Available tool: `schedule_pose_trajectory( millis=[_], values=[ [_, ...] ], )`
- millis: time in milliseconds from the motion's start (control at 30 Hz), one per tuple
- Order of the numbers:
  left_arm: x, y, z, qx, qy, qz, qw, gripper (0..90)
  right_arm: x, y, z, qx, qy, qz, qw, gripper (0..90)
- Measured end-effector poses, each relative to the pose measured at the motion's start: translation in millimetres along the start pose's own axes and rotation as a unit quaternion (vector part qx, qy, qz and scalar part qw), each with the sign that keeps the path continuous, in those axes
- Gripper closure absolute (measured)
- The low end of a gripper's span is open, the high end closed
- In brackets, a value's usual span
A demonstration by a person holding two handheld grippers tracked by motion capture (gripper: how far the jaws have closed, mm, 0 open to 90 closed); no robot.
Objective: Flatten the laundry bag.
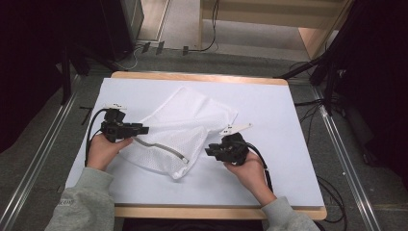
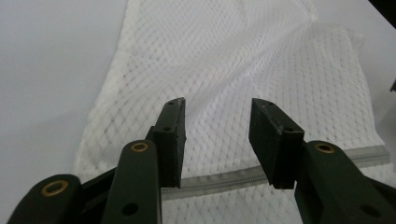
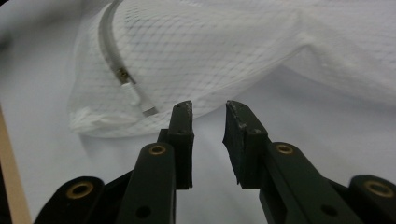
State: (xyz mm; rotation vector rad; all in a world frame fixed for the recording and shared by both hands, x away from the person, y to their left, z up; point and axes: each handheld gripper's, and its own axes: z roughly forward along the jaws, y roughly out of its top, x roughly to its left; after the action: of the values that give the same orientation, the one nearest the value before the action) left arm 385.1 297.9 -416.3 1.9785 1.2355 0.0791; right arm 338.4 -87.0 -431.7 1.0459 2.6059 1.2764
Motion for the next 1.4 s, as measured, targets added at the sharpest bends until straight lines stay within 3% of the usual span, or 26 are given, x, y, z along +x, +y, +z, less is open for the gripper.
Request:
schedule_pose_trajectory(
  millis=[300, 600, 700, 800, 933, 1000, 1100, 1200, 1400],
  values=[
    [5.5, 14.1, 22.0, 0.018, 0.015, 0.008, 0.9997, 62.6, 28.6, -9.1, 7.4, 0.012, 0.022, -0.017, 0.9995, 71.5],
    [14.9, 22.5, 46.4, 0.048, 0.014, 0.003, 0.9987, 88.0, 51.7, -11.9, 16.8, 0.02, 0.038, -0.037, 0.9984, 65.4],
    [18.6, 21.4, 49.1, 0.047, 0.02, -0.004, 0.9987, 89.3, 55.4, -11.6, 19.6, 0.021, 0.041, -0.04, 0.9981, 64.5],
    [26.0, 16.3, 55.2, 0.063, 0.021, -0.012, 0.9977, 89.2, 62.7, -10.6, 27.4, 0.026, 0.048, -0.049, 0.9973, 63.4],
    [27.5, 14.1, 55.4, 0.051, 0.015, -0.012, 0.9985, 89.3, 67.2, -8.2, 36.3, 0.029, 0.047, -0.056, 0.997, 62.4],
    [27.2, 13.7, 55.5, 0.05, 0.016, -0.011, 0.9986, 89.5, 67.5, -7.1, 40.7, 0.032, 0.047, -0.051, 0.9971, 68.7],
    [26.8, 13.5, 55.4, 0.05, 0.017, -0.008, 0.9986, 89.8, 67.1, -6.7, 45.4, 0.045, 0.051, -0.049, 0.9965, 86.1],
    [26.2, 13.0, 55.4, 0.048, 0.019, -0.003, 0.9986, 89.9, 65.5, -7.6, 43.2, 0.056, 0.069, -0.035, 0.9954, 90.0],
    [26.7, 12.2, 55.1, 0.047, 0.018, -0.004, 0.9987, 90.0, 65.9, -19.8, 25.0, 0.066, 0.063, -0.044, 0.9949, 90.0]
  ],
)
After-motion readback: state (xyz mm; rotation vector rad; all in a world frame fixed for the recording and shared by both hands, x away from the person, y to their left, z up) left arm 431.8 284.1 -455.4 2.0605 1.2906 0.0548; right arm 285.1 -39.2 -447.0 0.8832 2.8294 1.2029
